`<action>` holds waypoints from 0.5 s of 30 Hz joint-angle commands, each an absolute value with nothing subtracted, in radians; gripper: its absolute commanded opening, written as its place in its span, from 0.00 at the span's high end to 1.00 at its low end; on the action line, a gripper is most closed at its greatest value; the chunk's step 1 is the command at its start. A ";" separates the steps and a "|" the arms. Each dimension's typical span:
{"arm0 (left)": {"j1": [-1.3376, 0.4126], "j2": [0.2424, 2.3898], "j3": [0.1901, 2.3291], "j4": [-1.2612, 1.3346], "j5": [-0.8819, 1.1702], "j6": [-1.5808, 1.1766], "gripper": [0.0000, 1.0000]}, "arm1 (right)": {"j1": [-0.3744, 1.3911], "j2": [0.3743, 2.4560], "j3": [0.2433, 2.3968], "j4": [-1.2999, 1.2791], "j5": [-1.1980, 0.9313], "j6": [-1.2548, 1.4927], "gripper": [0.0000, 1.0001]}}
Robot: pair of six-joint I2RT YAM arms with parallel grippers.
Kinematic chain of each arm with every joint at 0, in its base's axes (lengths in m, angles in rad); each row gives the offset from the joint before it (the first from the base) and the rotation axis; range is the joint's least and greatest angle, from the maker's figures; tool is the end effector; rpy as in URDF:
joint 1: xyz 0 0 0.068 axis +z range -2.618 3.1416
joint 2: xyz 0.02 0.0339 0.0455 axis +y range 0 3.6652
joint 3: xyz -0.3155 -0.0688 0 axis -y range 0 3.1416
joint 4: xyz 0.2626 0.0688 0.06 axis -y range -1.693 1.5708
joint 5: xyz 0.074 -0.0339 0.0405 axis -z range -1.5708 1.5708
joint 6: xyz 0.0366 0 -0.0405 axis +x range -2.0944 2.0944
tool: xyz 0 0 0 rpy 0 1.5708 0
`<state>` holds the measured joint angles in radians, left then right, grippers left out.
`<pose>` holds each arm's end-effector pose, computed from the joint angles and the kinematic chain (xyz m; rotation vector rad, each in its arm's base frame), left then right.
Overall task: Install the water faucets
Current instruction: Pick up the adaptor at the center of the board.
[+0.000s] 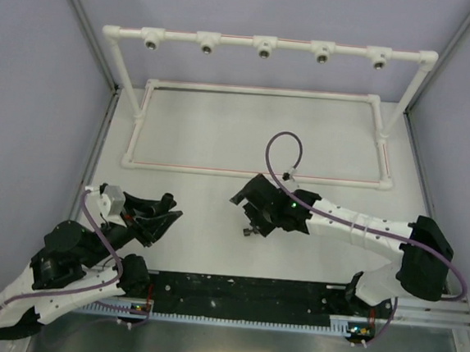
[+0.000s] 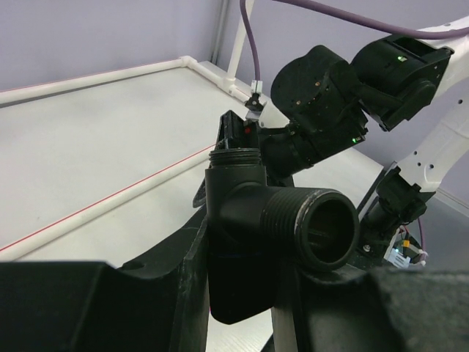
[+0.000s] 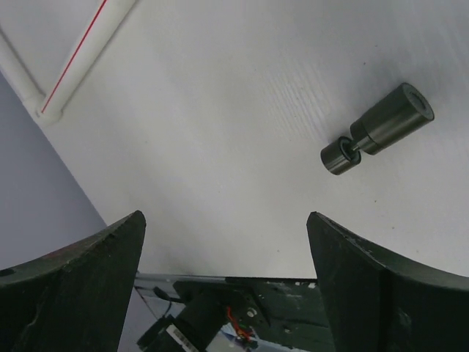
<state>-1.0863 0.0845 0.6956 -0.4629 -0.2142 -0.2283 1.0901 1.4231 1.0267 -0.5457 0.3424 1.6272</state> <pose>0.0045 0.0082 0.3561 0.4481 1.4238 -0.9240 0.1509 0.2628 0.2918 0.8270 2.4569 0.7284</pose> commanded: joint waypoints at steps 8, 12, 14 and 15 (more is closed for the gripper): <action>-1.088 0.097 0.726 -0.399 -0.216 -0.224 1.00 | 1.095 1.543 1.062 -0.733 0.322 2.008 0.12; -1.088 0.100 0.723 -0.399 -0.222 -0.218 1.00 | 1.094 1.542 1.035 -0.732 0.347 2.037 0.14; -1.088 0.104 0.719 -0.396 -0.225 -0.213 1.00 | 1.077 1.565 1.032 -0.733 0.338 2.030 0.14; -1.089 0.109 0.719 -0.397 -0.225 -0.212 1.00 | 1.071 1.572 1.032 -0.733 0.327 2.026 0.14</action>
